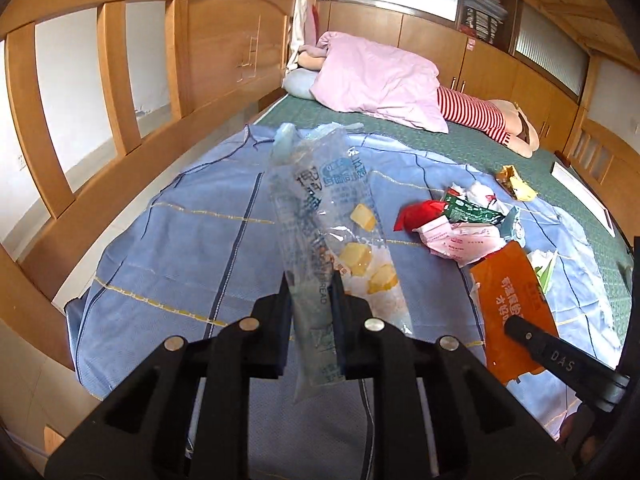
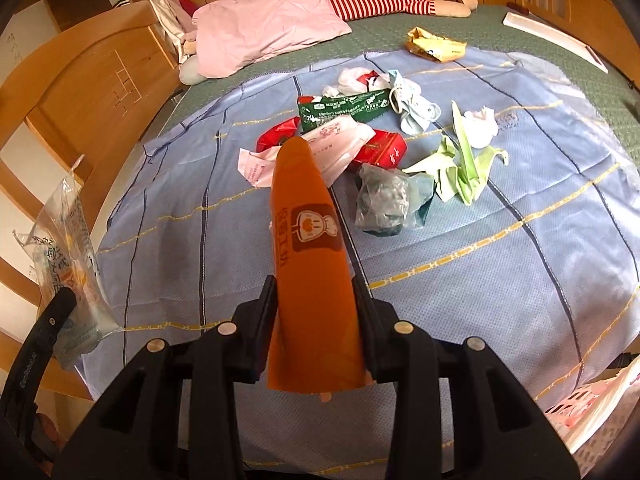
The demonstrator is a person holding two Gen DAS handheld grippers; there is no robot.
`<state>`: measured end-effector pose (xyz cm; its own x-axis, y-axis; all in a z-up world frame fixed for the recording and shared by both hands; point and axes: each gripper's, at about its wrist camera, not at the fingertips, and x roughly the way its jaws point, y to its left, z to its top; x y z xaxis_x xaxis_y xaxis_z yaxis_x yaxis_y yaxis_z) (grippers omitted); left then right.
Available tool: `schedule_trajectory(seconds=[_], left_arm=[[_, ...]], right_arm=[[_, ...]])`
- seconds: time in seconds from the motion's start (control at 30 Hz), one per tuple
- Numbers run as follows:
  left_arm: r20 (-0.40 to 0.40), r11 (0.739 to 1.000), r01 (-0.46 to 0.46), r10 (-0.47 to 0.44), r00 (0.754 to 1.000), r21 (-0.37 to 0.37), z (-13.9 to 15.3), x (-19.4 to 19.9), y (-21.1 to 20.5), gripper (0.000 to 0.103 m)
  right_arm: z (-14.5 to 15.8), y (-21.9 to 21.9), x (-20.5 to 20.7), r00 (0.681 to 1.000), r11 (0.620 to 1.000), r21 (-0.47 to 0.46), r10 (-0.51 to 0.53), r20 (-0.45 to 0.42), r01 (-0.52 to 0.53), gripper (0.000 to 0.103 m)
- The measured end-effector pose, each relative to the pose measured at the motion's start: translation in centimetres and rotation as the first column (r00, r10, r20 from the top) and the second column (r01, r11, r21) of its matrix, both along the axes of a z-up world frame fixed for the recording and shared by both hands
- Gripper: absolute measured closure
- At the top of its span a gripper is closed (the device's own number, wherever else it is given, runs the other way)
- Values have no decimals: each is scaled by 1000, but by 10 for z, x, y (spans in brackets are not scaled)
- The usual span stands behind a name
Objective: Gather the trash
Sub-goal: 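Grasp the clear plastic bag with the left gripper while the right gripper holds the orange packet, then drop the orange packet into the bin with the right gripper while the left gripper carries the clear bag there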
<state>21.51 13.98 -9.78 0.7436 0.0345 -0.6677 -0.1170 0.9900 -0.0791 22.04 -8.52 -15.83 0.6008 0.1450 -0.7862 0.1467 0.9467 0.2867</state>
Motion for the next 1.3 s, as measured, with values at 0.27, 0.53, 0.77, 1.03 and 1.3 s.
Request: schedule_trajectory(seconds=[0.27,0.53,0.77,1.03,1.3], left_arm=[[14,999,33,-33,999,6,-1,-1,-8,84],[36,996,88,-89,995,20,2,-6,-17,84],[73,959,279,-275,959,-51,10,-17,-38,84],[80,782,595,-591,803,-186,11,-47,-90,85],[79,533,799,-816,572,-277,6,-81,-150,85]], right_arm=[[7,8,-2,999,999,-49,16,32,-14,65],[18,6,-13,995,999,-52,5,103,1,65],[74,-40,-88,966,986,-164,61,251,-19,65],[61,-137,-193,1000,958,-287,-1,6,3,65],[-12,-205,-235,949,976,37,-197,-245,213,45]])
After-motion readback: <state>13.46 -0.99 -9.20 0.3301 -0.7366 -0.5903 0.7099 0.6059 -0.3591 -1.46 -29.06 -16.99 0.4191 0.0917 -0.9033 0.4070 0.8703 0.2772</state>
